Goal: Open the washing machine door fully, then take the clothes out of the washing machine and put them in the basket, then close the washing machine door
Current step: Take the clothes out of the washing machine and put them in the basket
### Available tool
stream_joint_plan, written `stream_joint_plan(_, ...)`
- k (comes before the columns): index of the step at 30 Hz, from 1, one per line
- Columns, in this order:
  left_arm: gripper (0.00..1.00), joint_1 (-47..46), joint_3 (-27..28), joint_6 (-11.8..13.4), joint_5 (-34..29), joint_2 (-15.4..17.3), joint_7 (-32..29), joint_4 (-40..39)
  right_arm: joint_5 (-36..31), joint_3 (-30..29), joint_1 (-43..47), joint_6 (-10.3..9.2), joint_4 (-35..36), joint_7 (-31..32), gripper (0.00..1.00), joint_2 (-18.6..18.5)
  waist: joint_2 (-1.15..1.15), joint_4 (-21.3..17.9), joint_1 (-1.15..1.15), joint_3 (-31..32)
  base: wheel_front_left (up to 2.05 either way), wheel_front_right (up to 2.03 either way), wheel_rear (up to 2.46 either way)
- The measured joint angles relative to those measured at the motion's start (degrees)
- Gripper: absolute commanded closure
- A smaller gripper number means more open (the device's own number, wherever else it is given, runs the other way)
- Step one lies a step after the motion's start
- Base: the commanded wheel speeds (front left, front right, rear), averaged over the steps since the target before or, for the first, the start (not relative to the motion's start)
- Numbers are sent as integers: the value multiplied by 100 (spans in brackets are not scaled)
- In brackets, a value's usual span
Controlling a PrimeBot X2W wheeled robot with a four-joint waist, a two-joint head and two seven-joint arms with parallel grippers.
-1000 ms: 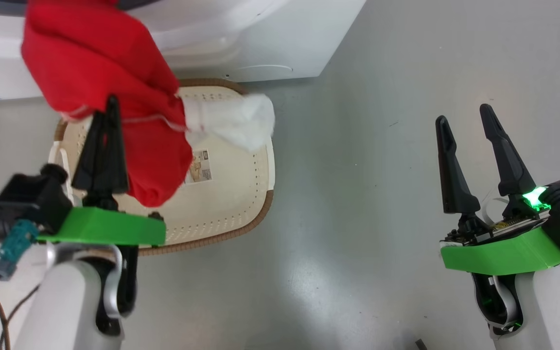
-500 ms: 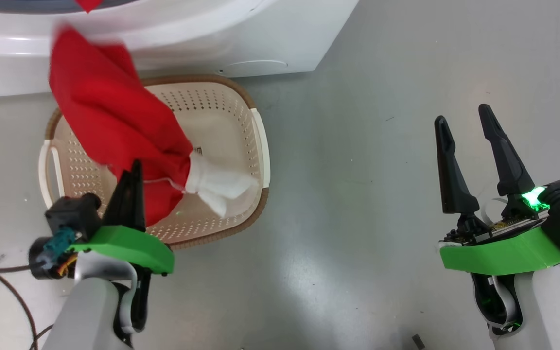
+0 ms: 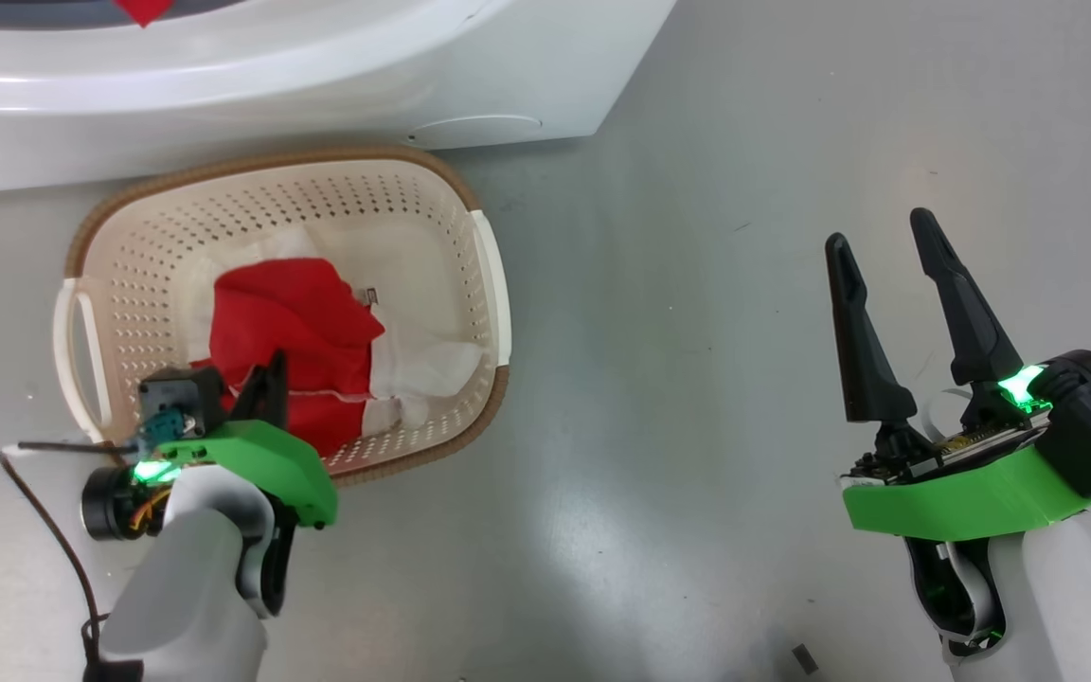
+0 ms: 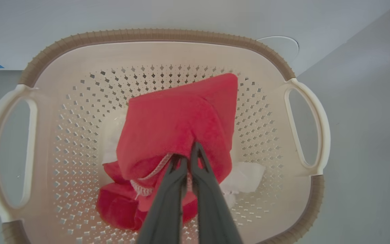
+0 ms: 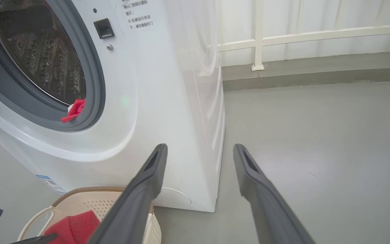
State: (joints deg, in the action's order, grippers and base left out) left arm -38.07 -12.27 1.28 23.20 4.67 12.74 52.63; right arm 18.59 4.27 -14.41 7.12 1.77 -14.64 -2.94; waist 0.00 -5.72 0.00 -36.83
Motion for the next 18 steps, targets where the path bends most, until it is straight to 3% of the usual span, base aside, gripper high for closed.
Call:
stream_joint_plan(8, 100, -592, 9, -137, 11, -11, 104, 1267, 104, 26, -32, 0, -48, 0, 0, 0, 0, -83, 0, -36, 0, 0, 0)
stream_joint_plan(16, 100, -939, 93, -243, 170, -13, 148, 1847, 108, 34, -120, 0, -65, 0, 0, -1, 0, -145, 0, -118, 0, 0, 0)
stream_joint_plan(17, 78, -952, 92, -277, 169, -13, 148, 1870, 108, 33, -120, 0, -69, 0, 0, -1, 0, -145, 0, -120, 0, 0, 0)
stream_joint_plan(18, 66, -960, 91, -288, 169, -13, 148, 1884, 109, 33, -120, 0, -71, 0, 0, 0, 0, -143, 0, -121, 0, 0, 0)
